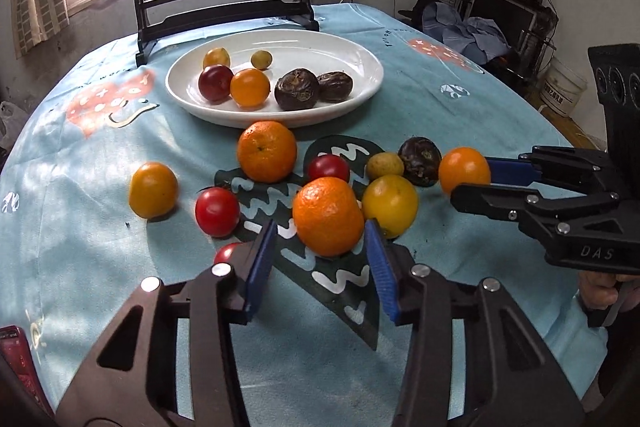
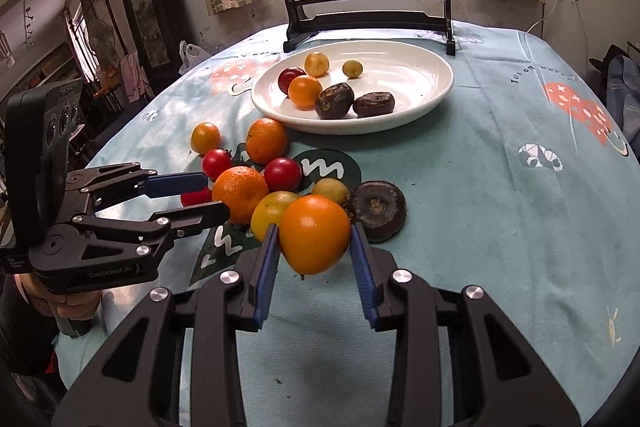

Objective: Organize fruits
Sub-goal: 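Grasp an orange with the right tool while the left tool grasps another mandarin, then carry the orange and mandarin onto the white plate and release both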

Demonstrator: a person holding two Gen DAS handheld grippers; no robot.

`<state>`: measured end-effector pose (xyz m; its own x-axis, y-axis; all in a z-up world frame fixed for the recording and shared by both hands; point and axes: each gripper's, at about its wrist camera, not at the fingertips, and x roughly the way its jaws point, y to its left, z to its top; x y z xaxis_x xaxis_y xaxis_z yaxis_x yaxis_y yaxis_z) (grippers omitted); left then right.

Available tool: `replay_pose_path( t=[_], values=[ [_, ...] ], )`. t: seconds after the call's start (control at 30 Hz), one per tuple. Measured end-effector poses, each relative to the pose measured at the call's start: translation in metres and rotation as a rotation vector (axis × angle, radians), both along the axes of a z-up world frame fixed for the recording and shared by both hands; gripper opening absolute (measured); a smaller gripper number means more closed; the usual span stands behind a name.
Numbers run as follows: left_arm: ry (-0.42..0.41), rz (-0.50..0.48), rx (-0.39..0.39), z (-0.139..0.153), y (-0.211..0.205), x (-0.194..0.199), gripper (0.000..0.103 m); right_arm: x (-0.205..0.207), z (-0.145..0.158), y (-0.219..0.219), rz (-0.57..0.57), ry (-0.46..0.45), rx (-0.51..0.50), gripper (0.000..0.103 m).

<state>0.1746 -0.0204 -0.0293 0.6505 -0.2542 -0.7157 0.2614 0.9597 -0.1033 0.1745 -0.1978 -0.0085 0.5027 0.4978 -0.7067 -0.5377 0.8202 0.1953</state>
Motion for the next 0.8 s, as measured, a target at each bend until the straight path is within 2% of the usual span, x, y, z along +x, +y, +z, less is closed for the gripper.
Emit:
replay_pose_path(
  t=[0.23, 0.5, 0.7, 0.8],
  values=[
    [0.060, 0.011, -0.063, -0.007, -0.003, 0.017, 0.046, -0.001, 0.001, 0.001, 0.000, -0.004, -0.003, 0.036],
    [0.089, 0.051, -0.131, -0.010, -0.001, 0.030, 0.044, 0.000, -0.002, 0.001, -0.007, 0.004, -0.011, 0.036],
    [0.080, 0.072, -0.131, -0.008, 0.003, 0.023, 0.042, -0.001, -0.001, 0.000, -0.010, 0.000, -0.008, 0.036],
    [0.034, 0.098, -0.142, 0.002, 0.010, 0.015, 0.042, -0.001, 0.000, 0.000, -0.019, -0.022, -0.006, 0.036]
  ],
)
